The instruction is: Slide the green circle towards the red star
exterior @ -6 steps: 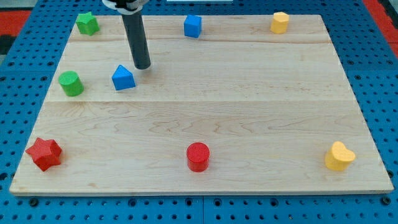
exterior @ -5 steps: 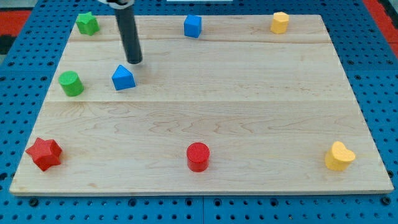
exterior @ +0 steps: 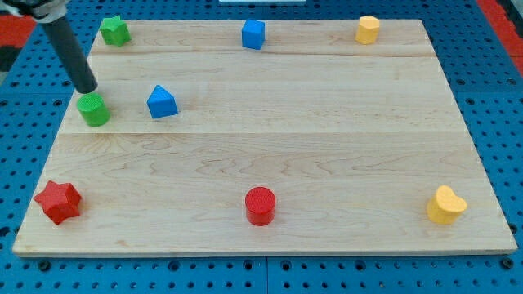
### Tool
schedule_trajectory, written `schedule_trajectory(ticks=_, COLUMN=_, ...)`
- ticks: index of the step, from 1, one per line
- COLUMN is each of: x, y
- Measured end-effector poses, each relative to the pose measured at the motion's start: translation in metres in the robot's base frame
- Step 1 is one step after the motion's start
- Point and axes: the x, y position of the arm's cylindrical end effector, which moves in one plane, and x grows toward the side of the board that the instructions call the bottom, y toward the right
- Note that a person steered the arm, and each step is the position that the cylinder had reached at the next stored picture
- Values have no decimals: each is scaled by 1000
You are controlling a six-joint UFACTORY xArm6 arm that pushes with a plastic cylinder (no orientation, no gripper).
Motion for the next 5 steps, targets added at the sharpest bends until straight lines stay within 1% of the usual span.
schedule_trajectory(ticks=1, x=6, y=6)
schedule_trajectory(ticks=2, x=23, y=6)
schedule_trajectory(ticks=5, x=52, y=8)
